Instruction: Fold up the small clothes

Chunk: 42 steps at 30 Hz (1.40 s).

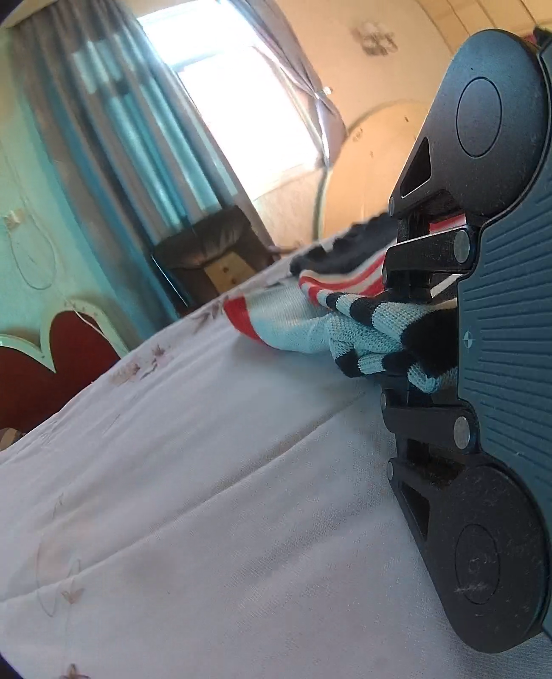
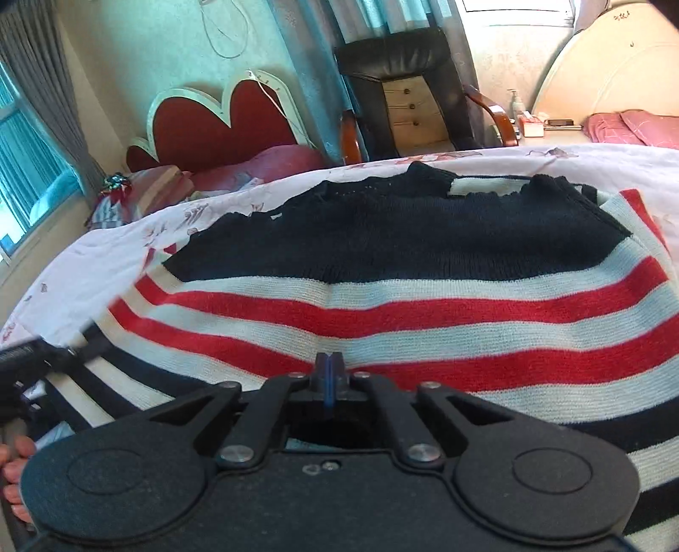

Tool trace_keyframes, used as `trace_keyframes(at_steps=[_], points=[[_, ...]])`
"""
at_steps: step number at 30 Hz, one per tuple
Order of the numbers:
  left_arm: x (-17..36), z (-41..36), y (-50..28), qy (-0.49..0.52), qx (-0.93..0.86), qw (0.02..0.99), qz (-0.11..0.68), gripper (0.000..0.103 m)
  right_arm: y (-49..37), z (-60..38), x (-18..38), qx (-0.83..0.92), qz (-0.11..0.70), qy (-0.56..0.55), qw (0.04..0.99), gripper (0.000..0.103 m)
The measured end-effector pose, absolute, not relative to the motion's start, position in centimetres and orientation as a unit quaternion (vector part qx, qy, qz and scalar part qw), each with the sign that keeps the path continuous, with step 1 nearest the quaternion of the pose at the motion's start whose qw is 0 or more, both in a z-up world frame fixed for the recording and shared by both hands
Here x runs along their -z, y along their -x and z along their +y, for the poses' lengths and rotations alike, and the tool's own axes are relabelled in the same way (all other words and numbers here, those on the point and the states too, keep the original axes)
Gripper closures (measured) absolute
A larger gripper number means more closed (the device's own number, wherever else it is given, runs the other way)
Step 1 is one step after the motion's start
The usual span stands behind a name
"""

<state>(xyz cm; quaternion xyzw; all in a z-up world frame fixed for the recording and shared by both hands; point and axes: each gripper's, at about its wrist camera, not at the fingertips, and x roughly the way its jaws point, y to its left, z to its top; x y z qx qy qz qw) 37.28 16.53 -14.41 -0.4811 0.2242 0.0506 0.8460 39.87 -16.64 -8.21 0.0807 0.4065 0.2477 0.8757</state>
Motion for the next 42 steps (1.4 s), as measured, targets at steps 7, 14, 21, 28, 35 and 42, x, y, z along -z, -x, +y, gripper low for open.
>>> trace_keyframes(at_steps=[7, 14, 21, 28, 35, 42], points=[[11.8, 15.2, -37.1, 0.494, 0.013, 0.854, 0.164, 0.078, -39.9, -16.3, 8.5, -0.245, 0.402, -0.066, 0.880, 0.103], [2.6, 7.9, -40.7, 0.367, 0.113, 0.904, 0.187, 0.078, -40.5, -17.5, 8.5, -0.240, 0.417, -0.120, 0.868, 0.103], [2.5, -4.7, -44.9, 0.219, 0.158, 0.915, 0.299, 0.078, -39.9, -24.5, 6.8, -0.175, 0.392, -0.218, 0.876, 0.086], [5.0, -10.7, -43.6, 0.164, 0.210, 0.900, 0.346, 0.028, -37.9, -36.0, 6.4, -0.129, 0.376, -0.361, 0.844, 0.062], [1.3, 0.4, -41.3, 0.212, 0.140, 0.933, 0.254, 0.027, -38.1, -34.1, 6.0, -0.202, 0.394, -0.387, 0.809, 0.039], [5.6, 6.4, -43.9, 0.184, 0.059, 0.921, 0.340, 0.027, -40.5, -30.0, 7.8, -0.226, 0.439, -0.421, 0.761, 0.030]])
